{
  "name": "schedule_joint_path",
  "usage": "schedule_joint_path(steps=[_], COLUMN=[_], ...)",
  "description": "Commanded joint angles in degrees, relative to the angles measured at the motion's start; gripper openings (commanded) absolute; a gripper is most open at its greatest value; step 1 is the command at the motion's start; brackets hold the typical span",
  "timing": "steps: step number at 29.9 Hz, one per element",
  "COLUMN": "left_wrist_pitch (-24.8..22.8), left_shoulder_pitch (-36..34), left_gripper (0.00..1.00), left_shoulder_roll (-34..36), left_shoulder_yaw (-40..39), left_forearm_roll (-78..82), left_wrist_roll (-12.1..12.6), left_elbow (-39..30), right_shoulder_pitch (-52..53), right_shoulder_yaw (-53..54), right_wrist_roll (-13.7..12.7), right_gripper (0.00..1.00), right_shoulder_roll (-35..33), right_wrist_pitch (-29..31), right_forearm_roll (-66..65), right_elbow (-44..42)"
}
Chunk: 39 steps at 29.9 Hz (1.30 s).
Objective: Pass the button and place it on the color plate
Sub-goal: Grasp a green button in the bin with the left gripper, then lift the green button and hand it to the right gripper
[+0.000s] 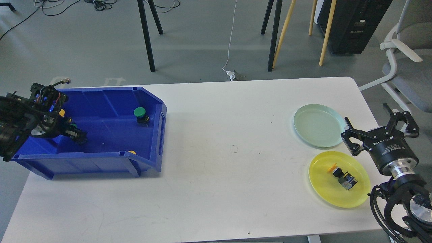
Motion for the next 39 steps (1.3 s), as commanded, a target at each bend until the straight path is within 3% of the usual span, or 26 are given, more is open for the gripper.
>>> schedule_joint_path(steps=[1, 5, 10, 17, 20, 24, 27, 30, 33, 39], left_wrist_pitch=[0.5, 0.8, 2.0, -1.7, -5.5, -5.5, -5.5, -5.5, -5.5, -5.5], left_shoulder_pitch=[0.1, 0.1, 0.0, -1.6, -6.3, -11.0, -11.4, -11.1, -10.6, -8.6], left_gripper=[0.47, 0.25, 0.10, 0.07, 0.08, 0.08, 0.08, 0.08, 0.08, 0.10], left_shoulder_roll=[0.0, 0.1, 0.3, 1.7, 8.2, 16.8, 18.0, 17.4, 12.9, -1.1], left_shoulder_yaw=[0.0, 1.0, 2.6, 2.3, 1.1, -4.6, -11.8, -21.2, -27.6, -28.9], left_forearm_roll=[0.1, 0.2, -0.5, -0.5, -0.7, -5.1, -12.4, -21.3, -30.8, -37.0], left_wrist_roll=[0.0, 0.0, 0.0, 0.0, 0.0, 0.0, 0.0, 0.0, 0.0, 0.0], left_elbow=[0.0, 0.0, 0.0, -3.4, -13.9, -31.7, -38.7, -44.4, -46.5, -42.2], right_shoulder_pitch=[-0.1, -0.1, -0.1, -0.4, -0.1, 0.7, 2.8, 5.9, 10.3, 23.5], right_shoulder_yaw=[0.0, 0.0, 0.0, -0.3, -0.5, -1.1, -1.2, -3.9, -8.2, -21.2], right_wrist_roll=[0.0, 0.0, 0.0, 0.0, -0.2, -1.0, -3.9, -4.7, -4.6, -4.7], right_gripper=[0.98, 0.98, 0.98, 0.98, 0.98, 0.98, 0.98, 0.98, 0.98, 0.98], right_shoulder_roll=[0.0, 0.0, 0.0, -0.4, -1.1, -2.8, -4.5, -7.8, -11.6, -15.3], right_wrist_pitch=[0.1, 0.4, 0.4, 0.4, 0.4, 0.4, 0.5, 2.1, 7.9, 14.1], right_forearm_roll=[0.0, 0.0, 0.0, -0.5, -4.7, -16.7, -22.7, -24.3, -24.3, -23.9], right_elbow=[0.0, 0.0, -0.1, -0.1, -0.3, -0.3, -0.2, 0.0, 0.1, -0.8])
